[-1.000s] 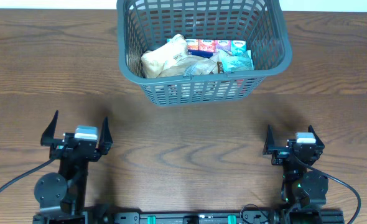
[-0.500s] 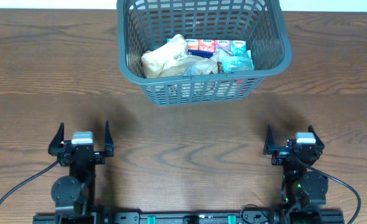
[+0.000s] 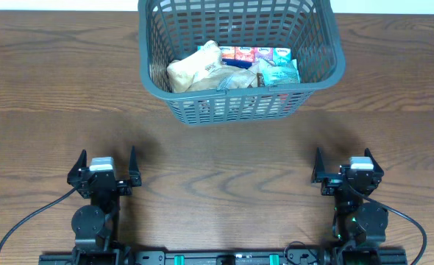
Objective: Pack container
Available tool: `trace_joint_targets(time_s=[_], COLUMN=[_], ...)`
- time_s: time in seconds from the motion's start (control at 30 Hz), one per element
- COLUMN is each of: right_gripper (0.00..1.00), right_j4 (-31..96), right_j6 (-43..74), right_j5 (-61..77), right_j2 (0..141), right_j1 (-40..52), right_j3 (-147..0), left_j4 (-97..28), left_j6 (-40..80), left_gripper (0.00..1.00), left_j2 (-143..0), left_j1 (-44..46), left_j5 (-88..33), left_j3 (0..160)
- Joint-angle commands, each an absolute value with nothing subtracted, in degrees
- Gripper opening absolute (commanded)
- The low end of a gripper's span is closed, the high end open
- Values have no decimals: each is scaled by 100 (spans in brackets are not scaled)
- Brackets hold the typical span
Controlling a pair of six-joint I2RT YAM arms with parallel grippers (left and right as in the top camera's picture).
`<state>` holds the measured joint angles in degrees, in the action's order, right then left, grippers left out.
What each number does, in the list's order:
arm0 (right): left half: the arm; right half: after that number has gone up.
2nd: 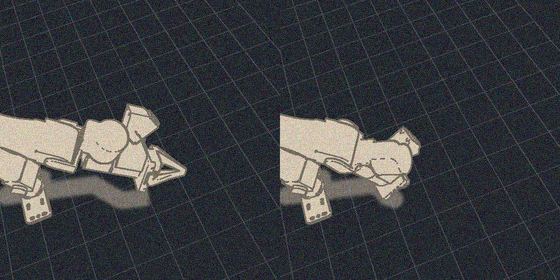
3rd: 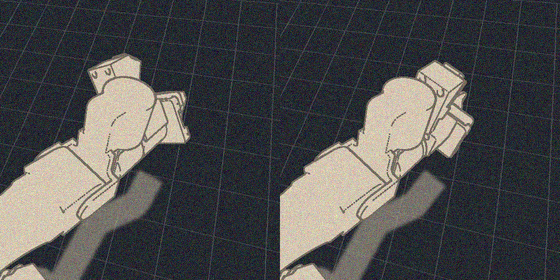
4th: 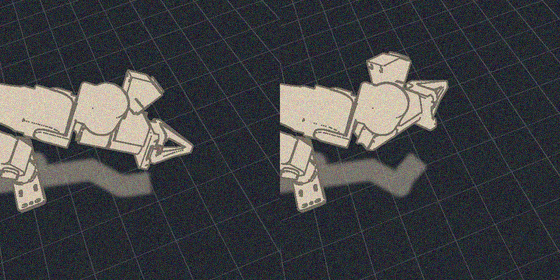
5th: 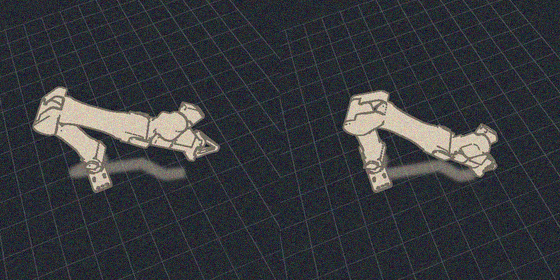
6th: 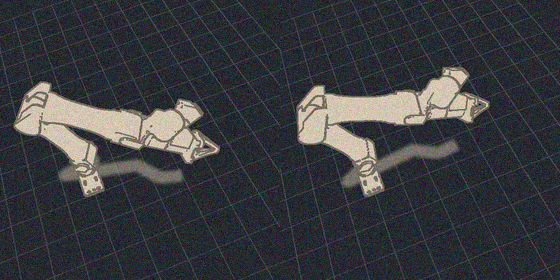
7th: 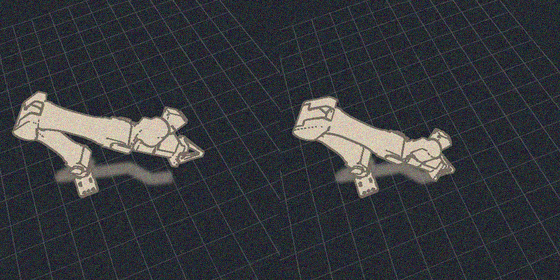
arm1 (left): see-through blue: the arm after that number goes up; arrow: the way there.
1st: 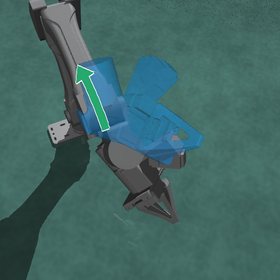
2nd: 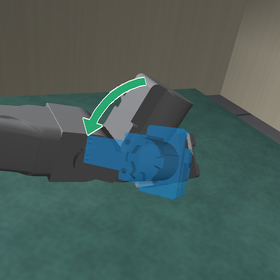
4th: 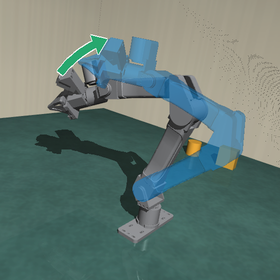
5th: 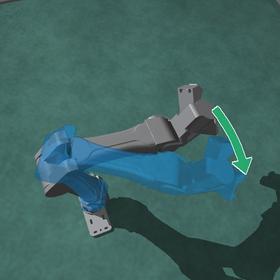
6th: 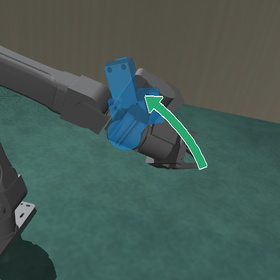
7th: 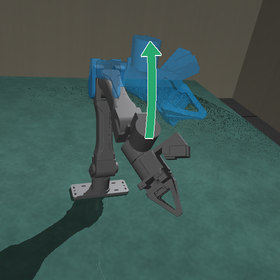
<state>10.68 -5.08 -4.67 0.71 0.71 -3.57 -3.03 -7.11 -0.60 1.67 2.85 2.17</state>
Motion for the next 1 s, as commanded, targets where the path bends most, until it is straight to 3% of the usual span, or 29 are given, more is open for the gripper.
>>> trace_joint_targets(time_s=[0.0,0.97], right_gripper=[99,99], right_j4=[1070,1070], right_j6=[-587,-585], right_j5=[-445,-445], right_j2=[32,32], right_j1=[117,117], right_j3=[-318,-318], left_j4=[-375,-379], left_j6=[-484,-10], left_gripper=[99,99], left_j2=[-12,-14], left_j1=[231,228], left_j5=[438,473], left_j3=[23,23])
